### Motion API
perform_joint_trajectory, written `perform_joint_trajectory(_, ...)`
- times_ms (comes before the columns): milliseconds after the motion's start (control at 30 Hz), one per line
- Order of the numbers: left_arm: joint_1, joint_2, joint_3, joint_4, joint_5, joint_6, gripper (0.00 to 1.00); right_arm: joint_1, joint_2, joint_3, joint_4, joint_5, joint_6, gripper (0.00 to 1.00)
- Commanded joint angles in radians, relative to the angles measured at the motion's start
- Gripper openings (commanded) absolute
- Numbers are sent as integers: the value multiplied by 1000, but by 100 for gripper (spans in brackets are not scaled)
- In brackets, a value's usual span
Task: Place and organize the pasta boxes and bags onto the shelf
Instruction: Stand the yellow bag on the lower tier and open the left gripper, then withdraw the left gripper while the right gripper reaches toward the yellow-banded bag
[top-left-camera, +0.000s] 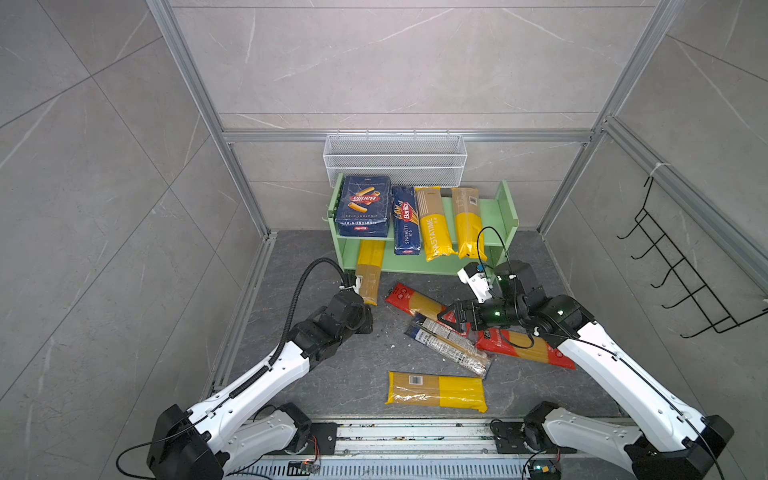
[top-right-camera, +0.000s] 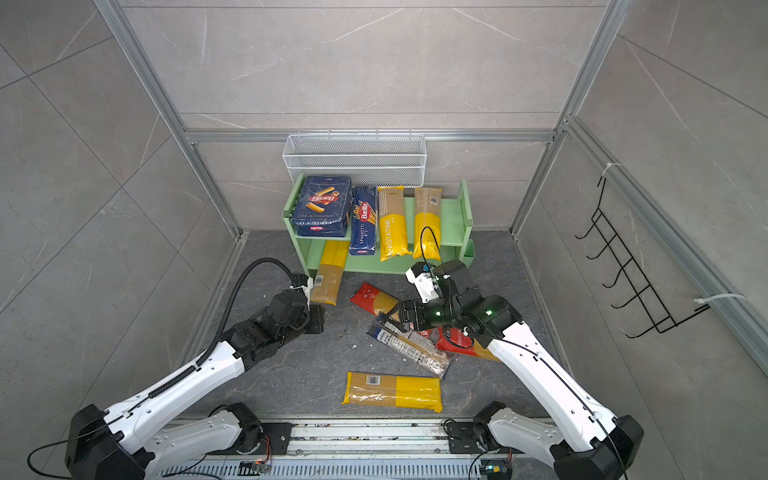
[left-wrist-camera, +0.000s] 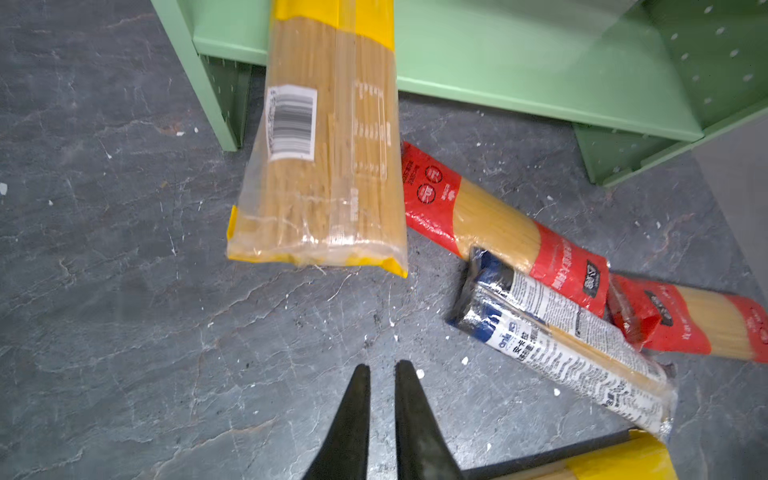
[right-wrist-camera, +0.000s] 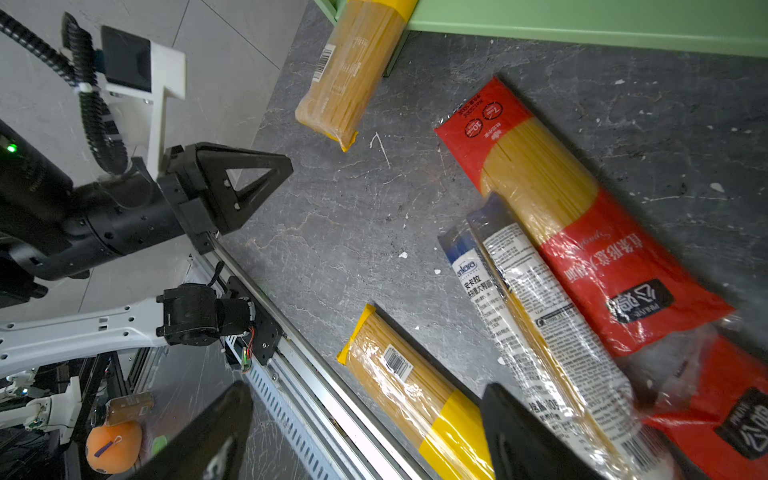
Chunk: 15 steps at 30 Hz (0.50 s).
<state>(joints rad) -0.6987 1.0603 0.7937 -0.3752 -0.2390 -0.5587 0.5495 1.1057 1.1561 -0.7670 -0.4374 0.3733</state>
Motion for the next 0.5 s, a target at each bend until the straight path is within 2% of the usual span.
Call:
perform_joint_trajectory(0,-1,16,-17,29,-45,-33,15,1,-14,-19,2,-10,6,88)
perform_joint_trajectory(300,0,204,34,145,-97,20,13,0,-14,-14,-17,15,-28,88)
perform_joint_trajectory(467,12,233,45,203,-127,31,12,0,6,-3,-10,17,-35,88)
